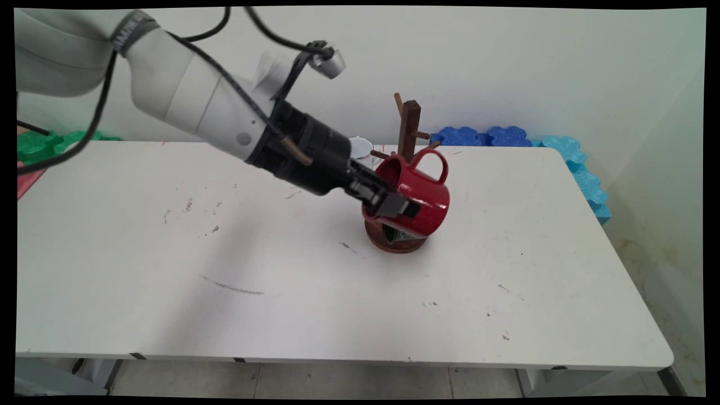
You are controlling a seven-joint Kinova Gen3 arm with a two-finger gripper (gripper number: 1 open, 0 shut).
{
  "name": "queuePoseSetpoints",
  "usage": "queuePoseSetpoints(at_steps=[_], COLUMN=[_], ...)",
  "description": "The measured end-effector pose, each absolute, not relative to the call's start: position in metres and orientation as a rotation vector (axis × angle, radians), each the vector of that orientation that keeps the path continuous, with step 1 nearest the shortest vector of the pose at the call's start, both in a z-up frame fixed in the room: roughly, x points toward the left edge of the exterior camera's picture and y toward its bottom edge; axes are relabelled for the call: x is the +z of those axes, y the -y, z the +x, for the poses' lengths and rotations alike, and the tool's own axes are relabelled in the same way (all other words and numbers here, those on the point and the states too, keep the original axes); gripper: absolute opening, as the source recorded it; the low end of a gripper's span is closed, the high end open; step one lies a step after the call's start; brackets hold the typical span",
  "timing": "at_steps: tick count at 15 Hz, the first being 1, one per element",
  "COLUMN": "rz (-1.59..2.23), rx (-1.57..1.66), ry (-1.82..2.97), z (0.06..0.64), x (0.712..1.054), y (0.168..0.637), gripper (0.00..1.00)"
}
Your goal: Place the picked object on the table
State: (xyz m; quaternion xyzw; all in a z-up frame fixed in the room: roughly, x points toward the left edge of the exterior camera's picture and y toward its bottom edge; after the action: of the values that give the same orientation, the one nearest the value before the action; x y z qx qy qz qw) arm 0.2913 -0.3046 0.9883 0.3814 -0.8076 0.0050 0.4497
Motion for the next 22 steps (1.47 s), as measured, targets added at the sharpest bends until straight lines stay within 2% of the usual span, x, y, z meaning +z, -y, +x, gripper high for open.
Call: queuePoseSetpoints(at_steps=[10, 22], rz=[0.722, 0.542], rx=[0.084, 0.249], ry=[2.207, 2.433], z=[0.348, 0.419], x=[0.983, 0.96], y=[0.276, 0.287], gripper=[0.0, 0.0])
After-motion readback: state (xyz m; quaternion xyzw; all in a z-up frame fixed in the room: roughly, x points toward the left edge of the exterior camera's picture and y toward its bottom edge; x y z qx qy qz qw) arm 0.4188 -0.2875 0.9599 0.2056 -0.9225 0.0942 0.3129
